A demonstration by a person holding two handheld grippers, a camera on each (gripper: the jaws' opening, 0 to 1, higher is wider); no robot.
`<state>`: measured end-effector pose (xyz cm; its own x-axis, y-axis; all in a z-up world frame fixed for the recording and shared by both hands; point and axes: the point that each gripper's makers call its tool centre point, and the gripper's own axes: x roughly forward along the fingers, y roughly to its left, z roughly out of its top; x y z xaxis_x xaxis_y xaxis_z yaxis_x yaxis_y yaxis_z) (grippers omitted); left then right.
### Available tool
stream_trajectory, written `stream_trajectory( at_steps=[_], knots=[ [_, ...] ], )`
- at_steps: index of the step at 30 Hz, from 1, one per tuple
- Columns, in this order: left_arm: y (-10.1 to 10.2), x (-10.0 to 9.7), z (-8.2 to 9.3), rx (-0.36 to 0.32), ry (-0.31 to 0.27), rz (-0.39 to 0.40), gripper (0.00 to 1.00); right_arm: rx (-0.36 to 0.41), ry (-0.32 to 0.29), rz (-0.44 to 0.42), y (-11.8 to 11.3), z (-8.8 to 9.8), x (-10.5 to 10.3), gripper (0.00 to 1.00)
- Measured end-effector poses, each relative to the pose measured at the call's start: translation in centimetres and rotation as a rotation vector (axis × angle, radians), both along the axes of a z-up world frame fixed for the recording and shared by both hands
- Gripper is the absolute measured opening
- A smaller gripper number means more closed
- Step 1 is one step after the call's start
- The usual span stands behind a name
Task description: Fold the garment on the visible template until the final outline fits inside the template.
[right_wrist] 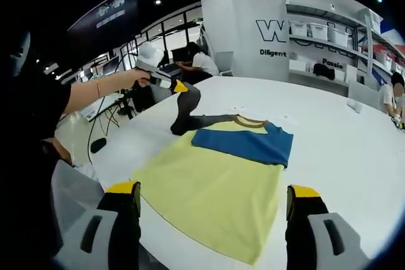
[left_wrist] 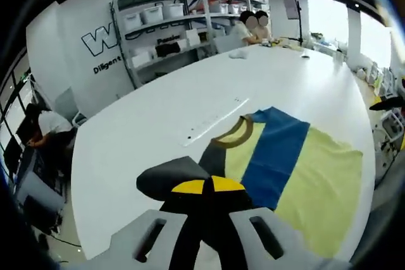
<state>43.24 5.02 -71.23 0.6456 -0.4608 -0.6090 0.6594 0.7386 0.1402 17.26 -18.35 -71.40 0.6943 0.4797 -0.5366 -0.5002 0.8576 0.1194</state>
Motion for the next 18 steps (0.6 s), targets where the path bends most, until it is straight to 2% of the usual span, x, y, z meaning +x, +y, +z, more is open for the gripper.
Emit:
stream_trajectory(
  at_steps=[5,11,18],
  knots=[
    [-2.5,0.0,0.2,-0.007,0.002,-0.03,0.03,0.003,0.002,0.0,0.0,-0.2,-0.1,0.96],
    [-5.9,-0.1,1.2,-0.058,0.002,-0.055,0.03,-0.001,0.013,0.005,0.1,-0.5,-0.1,0.96],
    [-8.2,-0.2,1.4,-0.077,0.01,-0.075,0.03,-0.004,0.015,0.019,0.6,-0.6,0.2,0.96]
  ],
)
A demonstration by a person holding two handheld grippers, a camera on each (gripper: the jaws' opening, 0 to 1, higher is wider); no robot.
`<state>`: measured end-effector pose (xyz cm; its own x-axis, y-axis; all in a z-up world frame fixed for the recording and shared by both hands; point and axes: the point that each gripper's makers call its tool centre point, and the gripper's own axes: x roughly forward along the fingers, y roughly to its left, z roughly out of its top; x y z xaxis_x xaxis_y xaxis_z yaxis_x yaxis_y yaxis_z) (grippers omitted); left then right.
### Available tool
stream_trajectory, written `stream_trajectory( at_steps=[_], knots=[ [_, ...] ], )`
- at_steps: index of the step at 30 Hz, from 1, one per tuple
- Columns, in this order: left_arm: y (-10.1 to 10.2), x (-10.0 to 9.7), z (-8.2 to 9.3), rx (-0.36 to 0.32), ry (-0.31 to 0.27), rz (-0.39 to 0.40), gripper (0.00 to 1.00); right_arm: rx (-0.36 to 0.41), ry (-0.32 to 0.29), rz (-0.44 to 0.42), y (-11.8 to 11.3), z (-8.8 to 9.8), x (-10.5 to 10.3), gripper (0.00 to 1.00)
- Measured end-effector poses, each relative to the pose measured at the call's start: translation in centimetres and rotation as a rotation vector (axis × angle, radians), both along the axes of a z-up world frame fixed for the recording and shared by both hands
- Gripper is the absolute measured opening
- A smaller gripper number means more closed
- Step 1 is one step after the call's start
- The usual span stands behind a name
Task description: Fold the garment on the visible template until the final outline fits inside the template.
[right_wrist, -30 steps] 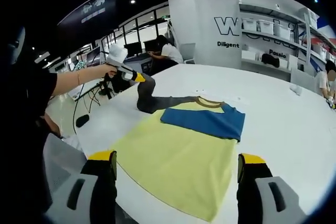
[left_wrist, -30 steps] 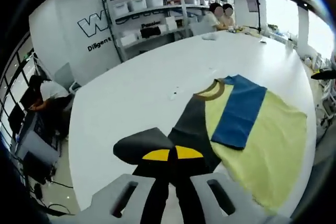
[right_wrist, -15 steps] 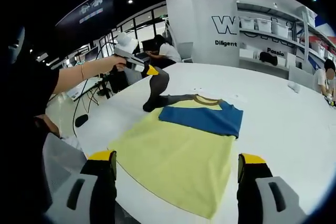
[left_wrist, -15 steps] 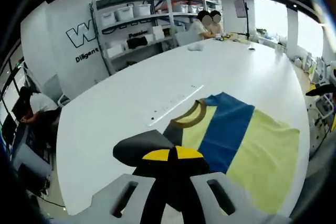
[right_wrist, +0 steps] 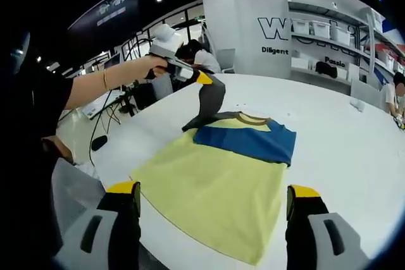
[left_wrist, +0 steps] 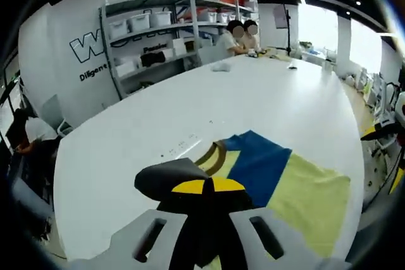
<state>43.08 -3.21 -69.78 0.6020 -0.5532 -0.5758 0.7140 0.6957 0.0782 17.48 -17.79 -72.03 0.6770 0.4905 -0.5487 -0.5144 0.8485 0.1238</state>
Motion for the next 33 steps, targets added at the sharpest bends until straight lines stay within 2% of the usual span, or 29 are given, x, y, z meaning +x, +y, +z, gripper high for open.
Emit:
stream_trajectory(
  at_steps=[10,18,20,24,33],
  knots=[
    [-4.3,-0.7,-0.7,-0.015,0.027,-0.055,0.03,-0.01,0.011,0.011,0.1,-0.3,0.0,0.95],
    [-6.5,-1.3,-4.1,-0.004,0.089,-0.046,0.03,-0.016,0.023,0.01,-0.3,-0.7,-0.1,0.95],
    [-6.9,-1.2,-4.5,-0.003,0.081,-0.033,0.03,-0.015,0.026,0.008,-0.5,-0.8,-0.1,0.95],
    [-8.0,-1.4,-5.8,-0.012,0.102,-0.027,0.03,-0.016,0.031,0.006,-0.7,-1.1,-0.1,0.95],
    [-9.6,-2.0,-10.0,0.063,0.096,-0.056,0.03,-0.03,0.052,0.007,-1.1,-2.0,0.0,0.95]
  ],
)
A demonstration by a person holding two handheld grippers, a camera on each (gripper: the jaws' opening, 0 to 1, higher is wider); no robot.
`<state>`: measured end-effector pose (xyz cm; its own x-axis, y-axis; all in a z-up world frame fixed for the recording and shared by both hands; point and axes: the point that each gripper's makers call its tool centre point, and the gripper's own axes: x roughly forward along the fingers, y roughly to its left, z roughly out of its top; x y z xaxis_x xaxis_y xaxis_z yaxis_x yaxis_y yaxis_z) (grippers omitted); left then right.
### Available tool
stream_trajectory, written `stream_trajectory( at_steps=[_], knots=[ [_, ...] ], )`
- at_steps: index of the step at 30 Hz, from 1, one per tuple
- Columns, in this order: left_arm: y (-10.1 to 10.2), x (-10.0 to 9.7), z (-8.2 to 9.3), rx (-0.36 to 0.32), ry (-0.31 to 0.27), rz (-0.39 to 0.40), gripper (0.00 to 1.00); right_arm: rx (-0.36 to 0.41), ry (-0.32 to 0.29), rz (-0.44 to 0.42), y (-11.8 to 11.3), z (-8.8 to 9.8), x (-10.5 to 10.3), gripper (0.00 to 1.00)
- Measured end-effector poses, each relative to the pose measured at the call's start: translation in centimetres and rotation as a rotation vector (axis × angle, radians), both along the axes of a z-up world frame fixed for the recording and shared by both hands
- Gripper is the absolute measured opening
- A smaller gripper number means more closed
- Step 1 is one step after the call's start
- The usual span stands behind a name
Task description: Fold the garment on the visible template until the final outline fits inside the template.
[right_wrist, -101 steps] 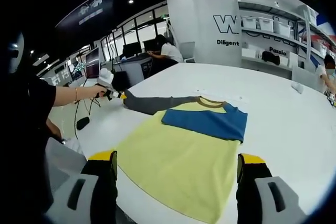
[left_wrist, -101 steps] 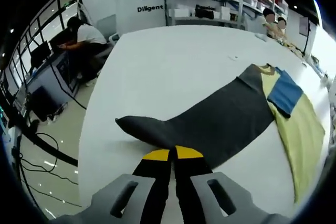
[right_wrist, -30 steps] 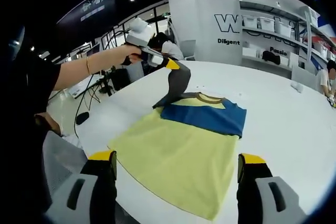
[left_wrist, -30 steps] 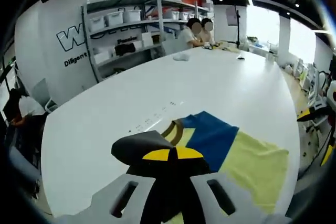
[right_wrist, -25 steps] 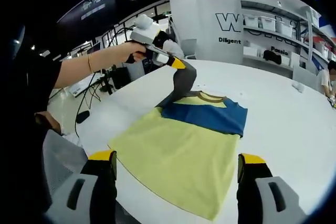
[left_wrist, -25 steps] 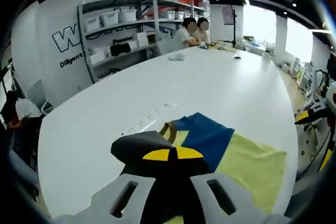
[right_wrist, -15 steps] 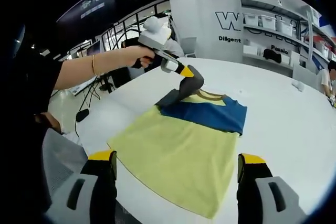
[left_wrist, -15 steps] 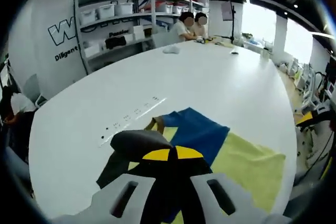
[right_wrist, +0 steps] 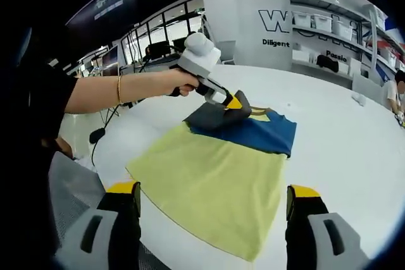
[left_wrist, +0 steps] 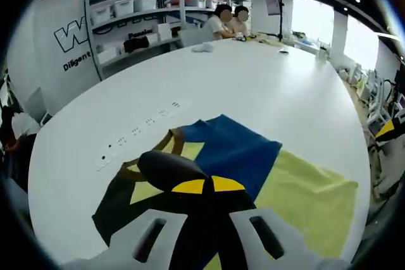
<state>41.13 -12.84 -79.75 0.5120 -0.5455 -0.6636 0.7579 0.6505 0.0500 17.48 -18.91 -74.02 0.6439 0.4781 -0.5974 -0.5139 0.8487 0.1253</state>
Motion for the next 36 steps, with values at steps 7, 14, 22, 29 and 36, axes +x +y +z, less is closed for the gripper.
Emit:
stream_trajectory(
  at_steps=[7,14,22,29,36],
  knots=[
    [-1.8,-0.5,-2.3,-0.015,0.025,-0.034,0.03,-0.011,0.009,0.0,-0.2,-0.6,0.2,0.95],
    [-2.6,-0.9,-3.3,-0.034,0.056,-0.044,0.03,-0.011,0.01,-0.016,-0.6,-0.6,0.3,0.95],
    [-4.0,-2.4,-1.6,-0.168,0.08,-0.119,0.21,-0.011,0.019,-0.022,-0.7,-0.9,0.2,0.95],
    [-3.2,-2.5,-1.1,-0.118,0.02,-0.149,0.51,-0.003,0.014,-0.02,-0.5,-0.7,0.3,0.95],
    [-1.0,-1.7,-2.2,-0.115,0.049,-0.097,0.57,0.001,0.026,-0.024,-0.6,-1.1,0.0,0.94]
  ],
)
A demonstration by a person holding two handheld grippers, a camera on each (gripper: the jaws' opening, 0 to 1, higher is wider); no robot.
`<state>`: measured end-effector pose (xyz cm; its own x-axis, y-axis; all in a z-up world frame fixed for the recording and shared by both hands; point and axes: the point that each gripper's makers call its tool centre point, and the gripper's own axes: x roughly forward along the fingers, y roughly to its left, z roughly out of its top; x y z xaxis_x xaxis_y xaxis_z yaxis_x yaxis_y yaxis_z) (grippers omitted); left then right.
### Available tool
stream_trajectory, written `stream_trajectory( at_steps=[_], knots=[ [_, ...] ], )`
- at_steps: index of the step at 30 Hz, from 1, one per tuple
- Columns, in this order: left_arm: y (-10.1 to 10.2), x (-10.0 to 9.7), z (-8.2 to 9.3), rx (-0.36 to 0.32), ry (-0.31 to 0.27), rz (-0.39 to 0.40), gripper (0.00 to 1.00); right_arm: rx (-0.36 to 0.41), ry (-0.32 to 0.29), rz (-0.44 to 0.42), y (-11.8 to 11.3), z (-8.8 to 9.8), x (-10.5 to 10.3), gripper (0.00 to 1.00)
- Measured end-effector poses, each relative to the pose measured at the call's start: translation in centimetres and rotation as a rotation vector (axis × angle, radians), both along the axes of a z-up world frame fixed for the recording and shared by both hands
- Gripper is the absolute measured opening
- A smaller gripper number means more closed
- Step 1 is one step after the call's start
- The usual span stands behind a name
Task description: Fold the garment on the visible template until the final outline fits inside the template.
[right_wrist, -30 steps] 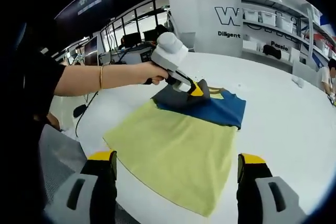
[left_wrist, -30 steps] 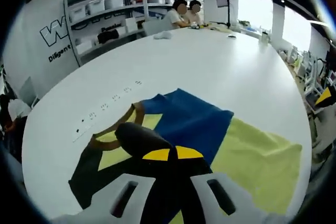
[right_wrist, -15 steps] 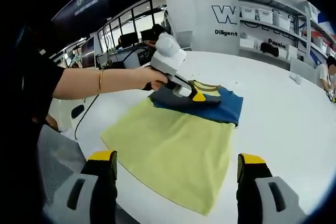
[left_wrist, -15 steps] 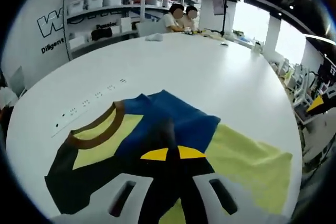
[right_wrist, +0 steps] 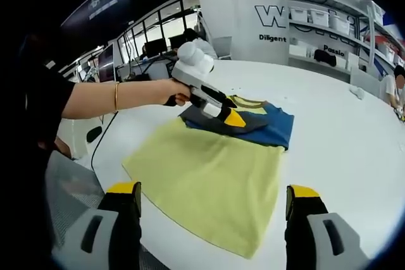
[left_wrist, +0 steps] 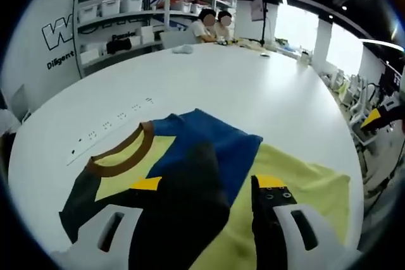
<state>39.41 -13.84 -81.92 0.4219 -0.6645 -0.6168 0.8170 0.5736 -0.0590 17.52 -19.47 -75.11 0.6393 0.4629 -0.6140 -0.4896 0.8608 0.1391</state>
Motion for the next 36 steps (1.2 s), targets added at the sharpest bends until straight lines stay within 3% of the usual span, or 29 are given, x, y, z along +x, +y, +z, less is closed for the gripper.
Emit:
stream_trajectory(
  at_steps=[2,4,12,18,21,26,28,29,36],
  knots=[
    [0.2,0.4,0.0,-0.014,-0.017,-0.003,0.55,0.001,0.002,-0.003,-0.1,0.0,0.0,0.94],
    [0.4,1.1,-0.5,-0.04,0.021,0.024,0.51,0.0,0.003,-0.006,-0.2,-0.1,0.0,0.94],
    [0.4,2.6,-1.5,-0.076,0.052,0.054,0.33,0.013,0.008,-0.041,-0.9,-0.3,-0.2,0.92],
    [0.3,2.5,-2.5,-0.029,0.074,0.056,0.28,0.013,0.01,-0.055,-1.2,-0.4,-0.2,0.91],
    [0.0,2.4,-2.8,-0.038,0.088,0.061,0.29,0.014,0.012,-0.06,-1.3,-0.5,-0.2,0.9],
    [0.2,2.1,-3.9,0.003,0.104,0.075,0.18,0.016,0.019,-0.062,-1.3,-0.8,-0.3,0.9],
    [0.0,2.3,-3.8,0.014,0.072,0.05,0.08,0.018,0.02,-0.066,-1.4,-0.8,-0.3,0.9],
    [0.3,2.2,-4.0,0.052,0.066,0.025,0.06,0.02,0.02,-0.068,-1.4,-0.8,-0.3,0.89],
    [-0.3,1.4,-3.1,-0.002,0.094,0.016,0.04,0.031,0.013,-0.079,-1.3,-0.7,-0.1,0.88]
  ],
)
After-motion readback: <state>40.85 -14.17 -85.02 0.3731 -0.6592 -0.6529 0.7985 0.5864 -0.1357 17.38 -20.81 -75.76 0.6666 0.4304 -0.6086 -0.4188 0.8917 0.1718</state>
